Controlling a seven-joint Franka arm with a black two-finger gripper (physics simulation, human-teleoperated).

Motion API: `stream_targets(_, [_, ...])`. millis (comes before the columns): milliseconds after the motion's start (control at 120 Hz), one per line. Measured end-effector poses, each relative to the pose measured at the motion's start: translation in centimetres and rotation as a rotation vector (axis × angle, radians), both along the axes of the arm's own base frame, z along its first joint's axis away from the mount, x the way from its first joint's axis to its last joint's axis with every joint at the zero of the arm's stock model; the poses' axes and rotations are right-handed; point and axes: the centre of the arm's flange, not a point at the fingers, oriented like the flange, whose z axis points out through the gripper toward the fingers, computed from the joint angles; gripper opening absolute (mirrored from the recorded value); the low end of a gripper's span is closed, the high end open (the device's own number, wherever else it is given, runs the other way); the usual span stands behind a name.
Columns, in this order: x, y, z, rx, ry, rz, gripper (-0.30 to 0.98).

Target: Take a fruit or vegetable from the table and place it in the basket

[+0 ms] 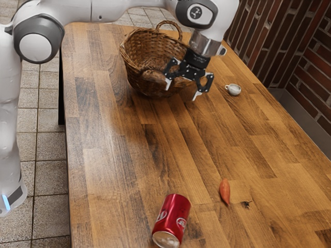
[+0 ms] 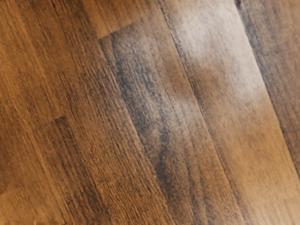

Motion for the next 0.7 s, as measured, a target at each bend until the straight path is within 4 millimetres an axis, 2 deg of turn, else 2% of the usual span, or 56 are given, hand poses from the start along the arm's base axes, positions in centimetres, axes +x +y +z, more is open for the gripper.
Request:
stream_targets(158, [0.8, -0.8, 0.7, 0.028, -0.054, 0.215, 0.69])
stream_targets(233, [1.1, -3.9, 1.1, 0.017, -0.081, 0.201, 0.69])
stream_targets(283, [2.5, -5.8, 0.7, 0.009, -0.097, 0.178, 0.69])
stream_targets(408, [6.3, -12.2, -2.4, 0.003, -0.123, 0.096, 0.69])
stream_targets(525, [10.2, -16.9, -8.7, -0.034, -0.112, 0.052, 0.69])
stream_targets(592, [11.2, -19.1, -11.3, -0.049, -0.117, 0.035, 0.69])
stream_targets(700, [11.7, -21.0, -12.9, -0.065, -0.142, 0.029, 0.69])
